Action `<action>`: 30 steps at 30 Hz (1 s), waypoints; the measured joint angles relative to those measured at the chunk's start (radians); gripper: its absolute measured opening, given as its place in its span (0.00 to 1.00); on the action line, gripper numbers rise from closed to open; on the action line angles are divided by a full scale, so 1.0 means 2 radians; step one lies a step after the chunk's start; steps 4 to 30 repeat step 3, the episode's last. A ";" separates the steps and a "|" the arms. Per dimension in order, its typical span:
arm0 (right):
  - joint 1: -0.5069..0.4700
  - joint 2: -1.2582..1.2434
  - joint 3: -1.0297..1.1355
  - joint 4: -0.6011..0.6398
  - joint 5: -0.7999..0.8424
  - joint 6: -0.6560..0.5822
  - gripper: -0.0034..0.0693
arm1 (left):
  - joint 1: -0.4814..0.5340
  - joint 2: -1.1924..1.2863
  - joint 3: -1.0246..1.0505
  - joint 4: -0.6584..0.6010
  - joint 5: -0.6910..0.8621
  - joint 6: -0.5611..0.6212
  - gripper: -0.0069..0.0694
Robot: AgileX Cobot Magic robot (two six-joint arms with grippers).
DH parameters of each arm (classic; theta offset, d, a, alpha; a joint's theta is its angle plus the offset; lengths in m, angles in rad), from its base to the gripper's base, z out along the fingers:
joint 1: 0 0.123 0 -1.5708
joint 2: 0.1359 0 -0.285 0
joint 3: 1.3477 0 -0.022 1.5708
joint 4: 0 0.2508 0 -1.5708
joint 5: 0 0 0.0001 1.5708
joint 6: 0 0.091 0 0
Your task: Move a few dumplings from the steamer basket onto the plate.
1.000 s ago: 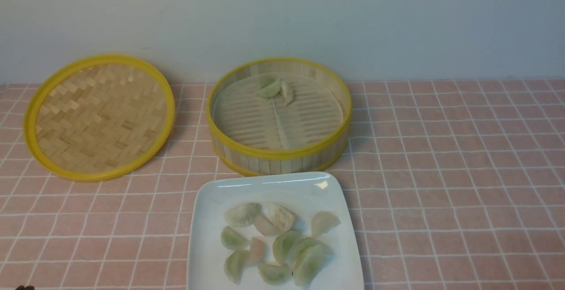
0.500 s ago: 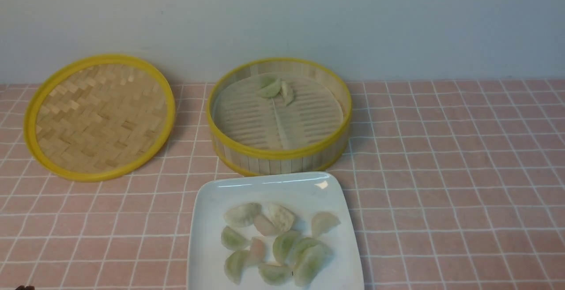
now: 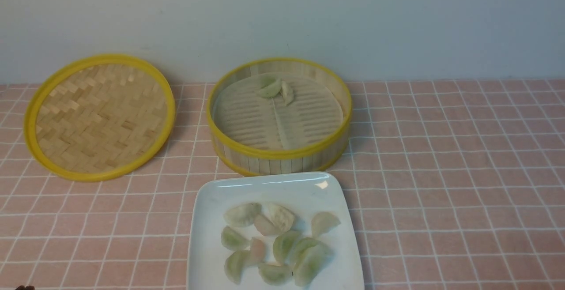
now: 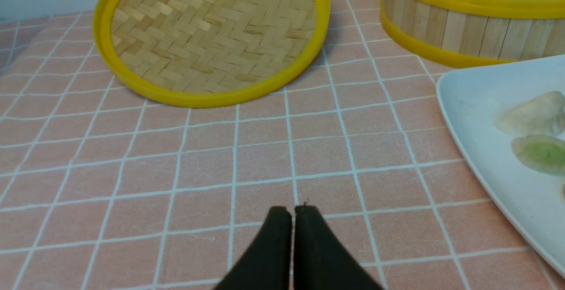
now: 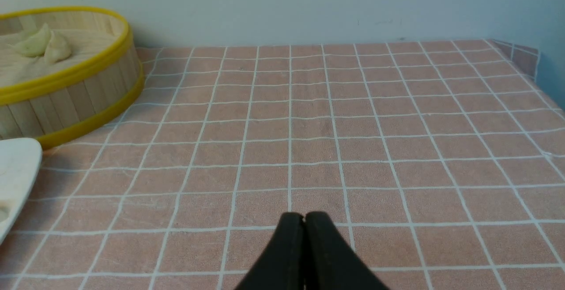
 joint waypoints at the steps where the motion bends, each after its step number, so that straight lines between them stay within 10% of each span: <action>1: 0.000 0.000 0.000 0.000 0.000 0.000 0.03 | 0.000 0.000 0.000 0.000 0.000 0.000 0.08; 30: 0.000 0.000 0.000 0.000 0.000 0.000 0.03 | 0.000 0.000 0.000 0.000 0.000 0.000 0.08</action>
